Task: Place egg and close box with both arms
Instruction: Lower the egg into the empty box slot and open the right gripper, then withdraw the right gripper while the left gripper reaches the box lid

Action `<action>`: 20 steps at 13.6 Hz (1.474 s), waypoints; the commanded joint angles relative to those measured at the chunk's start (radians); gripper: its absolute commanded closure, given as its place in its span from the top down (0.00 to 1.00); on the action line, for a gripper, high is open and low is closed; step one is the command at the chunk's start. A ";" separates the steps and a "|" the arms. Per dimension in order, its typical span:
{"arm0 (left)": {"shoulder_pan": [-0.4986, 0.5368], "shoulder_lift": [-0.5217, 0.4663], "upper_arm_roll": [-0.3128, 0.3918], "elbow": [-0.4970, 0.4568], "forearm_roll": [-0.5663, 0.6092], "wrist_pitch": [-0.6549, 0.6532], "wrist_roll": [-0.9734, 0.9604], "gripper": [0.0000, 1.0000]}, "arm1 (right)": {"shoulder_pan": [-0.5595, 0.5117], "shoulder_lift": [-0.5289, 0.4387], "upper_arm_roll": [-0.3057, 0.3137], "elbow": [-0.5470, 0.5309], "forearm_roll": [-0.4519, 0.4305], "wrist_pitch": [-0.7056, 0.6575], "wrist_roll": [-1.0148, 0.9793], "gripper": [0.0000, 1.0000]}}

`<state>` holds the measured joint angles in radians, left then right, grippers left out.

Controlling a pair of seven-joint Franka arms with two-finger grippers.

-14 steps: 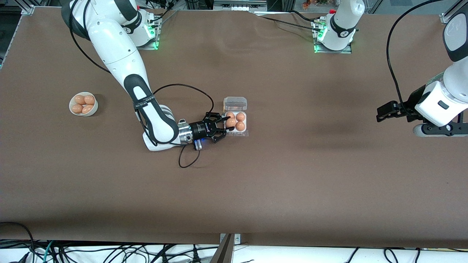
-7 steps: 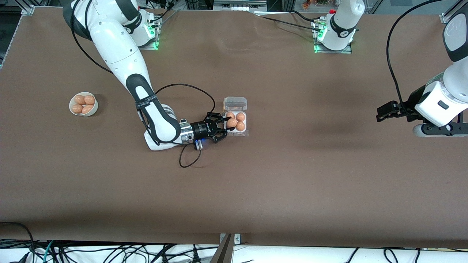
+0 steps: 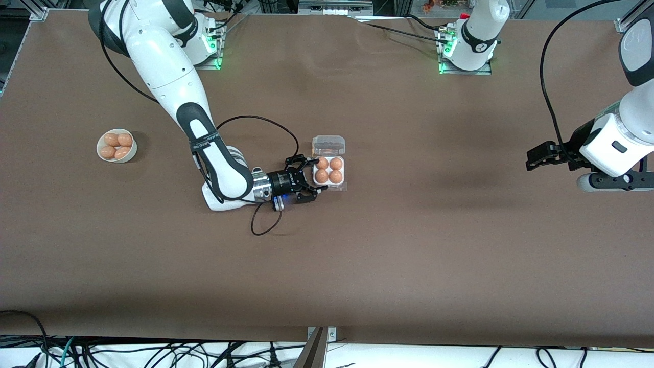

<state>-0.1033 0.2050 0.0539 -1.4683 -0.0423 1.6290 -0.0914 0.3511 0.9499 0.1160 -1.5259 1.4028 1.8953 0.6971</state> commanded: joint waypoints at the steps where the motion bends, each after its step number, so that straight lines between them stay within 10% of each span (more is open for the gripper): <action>1: 0.004 0.001 -0.006 0.010 -0.002 -0.011 -0.011 1.00 | -0.023 -0.038 0.001 0.009 -0.079 -0.013 -0.001 1.00; 7: -0.009 0.005 -0.012 0.005 -0.014 -0.015 -0.011 1.00 | -0.127 -0.203 0.001 -0.003 -0.477 -0.007 -0.140 1.00; 12: -0.050 0.024 -0.032 0.008 -0.086 -0.170 -0.014 0.56 | -0.142 -0.362 -0.001 -0.077 -1.064 0.001 -0.173 1.00; 15: -0.064 0.036 -0.042 0.008 -0.207 -0.207 -0.115 0.46 | -0.161 -0.492 0.001 -0.150 -1.377 0.001 -0.194 1.00; 20: -0.242 0.094 -0.058 0.011 -0.214 -0.207 -0.375 0.27 | -0.263 -0.742 0.001 -0.226 -1.568 -0.016 -0.540 1.00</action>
<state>-0.2935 0.2697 -0.0081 -1.4720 -0.2368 1.4335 -0.3956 0.1264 0.3324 0.1077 -1.6784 -0.1296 1.8820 0.2813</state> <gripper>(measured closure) 0.665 0.000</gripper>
